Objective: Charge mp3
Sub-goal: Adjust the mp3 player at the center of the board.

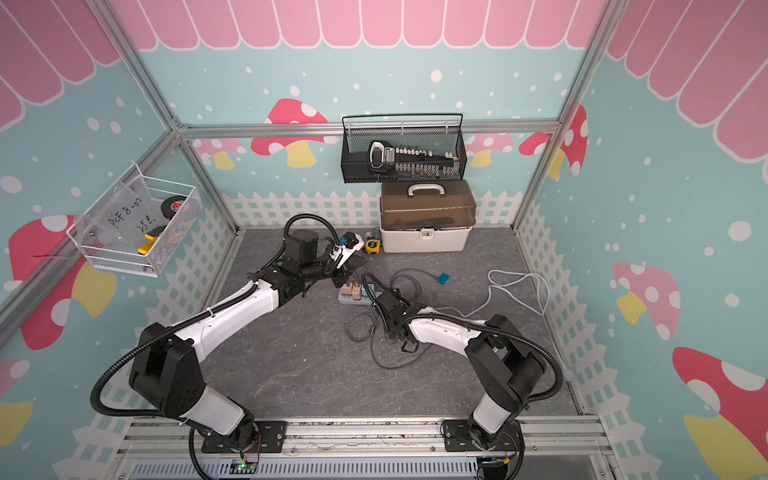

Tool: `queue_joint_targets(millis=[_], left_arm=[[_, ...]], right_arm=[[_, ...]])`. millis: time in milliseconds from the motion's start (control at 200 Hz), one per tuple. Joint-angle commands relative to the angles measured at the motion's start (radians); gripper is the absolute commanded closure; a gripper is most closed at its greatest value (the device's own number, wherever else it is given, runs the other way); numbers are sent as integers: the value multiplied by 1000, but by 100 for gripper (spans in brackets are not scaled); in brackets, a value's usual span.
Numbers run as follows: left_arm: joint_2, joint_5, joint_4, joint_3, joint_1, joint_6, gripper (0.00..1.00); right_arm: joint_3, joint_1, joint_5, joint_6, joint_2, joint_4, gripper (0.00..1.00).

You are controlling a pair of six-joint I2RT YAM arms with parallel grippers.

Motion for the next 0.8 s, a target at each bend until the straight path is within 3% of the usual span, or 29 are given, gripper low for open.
queue_joint_targets(millis=[0,50,170,405,545,790], left_arm=[[9,-10,-14,38,0,10,100],[9,-11,-17,39,-1,13,100],[6,-16,-24,40,2,20,100],[-8,-35,-32,29,6,18,100],[-6,-39,-33,31,7,11,100],[-2,-58,-39,46,6,19,100]], right_arm=[[27,-5,27,-146,-32,-15,51],[26,-24,11,-255,-47,-40,50],[20,-105,-232,-612,-71,-102,50],[-40,-241,-529,-1210,-151,-178,45],[-37,-295,-512,-1438,-105,-173,42],[45,-359,-516,-1642,54,-161,44]])
